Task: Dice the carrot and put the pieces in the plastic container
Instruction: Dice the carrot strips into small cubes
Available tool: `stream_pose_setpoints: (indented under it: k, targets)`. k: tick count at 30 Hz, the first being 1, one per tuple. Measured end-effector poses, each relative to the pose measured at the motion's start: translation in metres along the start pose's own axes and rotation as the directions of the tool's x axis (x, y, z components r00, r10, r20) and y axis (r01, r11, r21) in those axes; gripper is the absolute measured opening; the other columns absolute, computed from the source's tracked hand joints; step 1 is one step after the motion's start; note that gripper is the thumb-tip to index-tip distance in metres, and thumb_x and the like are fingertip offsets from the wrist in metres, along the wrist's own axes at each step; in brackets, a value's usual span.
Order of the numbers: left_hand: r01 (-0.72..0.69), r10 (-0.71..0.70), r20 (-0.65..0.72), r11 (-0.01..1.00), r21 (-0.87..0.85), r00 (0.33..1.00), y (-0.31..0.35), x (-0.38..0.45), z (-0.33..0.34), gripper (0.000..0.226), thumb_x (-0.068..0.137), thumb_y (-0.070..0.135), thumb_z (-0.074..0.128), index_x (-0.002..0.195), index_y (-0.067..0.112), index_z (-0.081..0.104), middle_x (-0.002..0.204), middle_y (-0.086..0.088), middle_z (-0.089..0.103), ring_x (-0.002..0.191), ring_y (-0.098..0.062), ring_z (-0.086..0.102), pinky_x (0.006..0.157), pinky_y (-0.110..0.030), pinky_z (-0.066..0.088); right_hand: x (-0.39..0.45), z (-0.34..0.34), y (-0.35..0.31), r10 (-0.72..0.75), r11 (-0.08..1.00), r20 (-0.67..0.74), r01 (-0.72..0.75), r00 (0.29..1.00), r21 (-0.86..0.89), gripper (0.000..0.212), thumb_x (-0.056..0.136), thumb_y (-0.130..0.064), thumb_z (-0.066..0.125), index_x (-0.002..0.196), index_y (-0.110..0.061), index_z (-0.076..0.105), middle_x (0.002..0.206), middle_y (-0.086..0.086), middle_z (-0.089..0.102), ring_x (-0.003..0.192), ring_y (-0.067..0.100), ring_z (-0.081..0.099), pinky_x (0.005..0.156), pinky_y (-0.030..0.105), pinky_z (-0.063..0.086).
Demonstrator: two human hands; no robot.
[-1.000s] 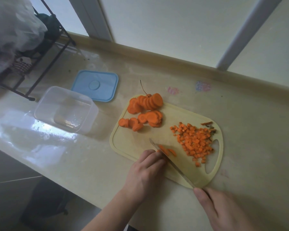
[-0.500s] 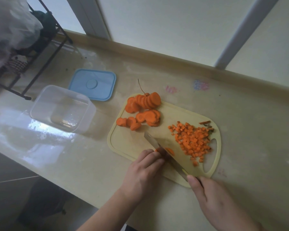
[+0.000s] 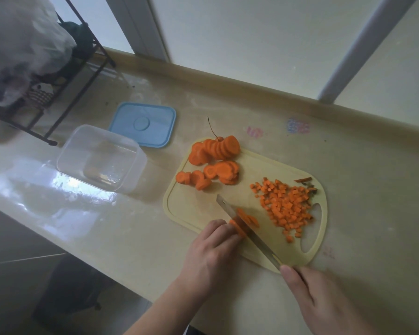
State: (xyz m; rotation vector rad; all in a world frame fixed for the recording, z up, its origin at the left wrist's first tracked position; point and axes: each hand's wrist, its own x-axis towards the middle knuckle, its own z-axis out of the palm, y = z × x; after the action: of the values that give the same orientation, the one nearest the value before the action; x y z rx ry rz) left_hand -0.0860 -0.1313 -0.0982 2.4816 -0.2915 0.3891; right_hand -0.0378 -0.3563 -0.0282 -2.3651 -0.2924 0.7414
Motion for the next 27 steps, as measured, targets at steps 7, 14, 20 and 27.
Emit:
stream_pose_setpoints:
  k: [7,14,20,27]
  targets:
    - [0.036,-0.035,0.037,0.999,-0.026,0.999,-0.004,-0.002,0.000,0.021,0.090,0.000,0.069,0.111,0.005,0.073,0.122,-0.004,0.065,0.110,-0.027,0.058,0.095,-0.030,0.050,-0.010,0.001,0.008,-0.004,0.997,-0.010,0.003,1.000,-0.082,0.103,0.059,-0.097,-0.007,0.072,-0.024,0.065,0.074,-0.010,0.069,0.078,0.004,0.062,0.065,0.025,0.047]
    - [0.049,-0.048,0.022,0.998,-0.044,0.999,-0.002,-0.002,0.003,0.029,0.084,-0.006,0.077,0.110,0.005,0.074,0.120,-0.005,0.067,0.111,-0.028,0.060,0.095,-0.032,0.051,-0.004,0.007,0.001,-0.001,0.979,0.002,0.001,1.000,-0.206,0.104,0.060,-0.091,-0.016,0.078,-0.024,0.060,0.077,-0.005,0.069,0.080,0.008,0.066,0.069,0.026,0.048]
    - [0.038,-0.038,-0.004,0.998,-0.043,0.999,-0.006,-0.001,0.002,0.022,0.086,-0.001,0.075,0.108,0.005,0.075,0.114,-0.005,0.067,0.106,-0.027,0.061,0.091,-0.033,0.053,0.017,0.009,-0.004,-0.085,0.990,0.008,0.086,0.996,-0.110,0.084,0.077,-0.086,0.001,0.062,-0.019,0.049,0.058,0.001,0.058,0.059,0.012,0.058,0.060,0.042,0.046]
    - [0.041,-0.041,0.010,0.998,-0.043,0.999,-0.005,-0.004,0.001,0.028,0.085,-0.007,0.075,0.110,0.002,0.073,0.112,-0.010,0.065,0.107,-0.029,0.060,0.092,-0.034,0.052,0.002,0.004,-0.002,-0.019,1.000,0.007,0.019,1.000,-0.021,0.086,0.067,-0.093,0.004,0.064,-0.021,0.050,0.066,-0.017,0.061,0.059,0.007,0.057,0.055,0.030,0.039]
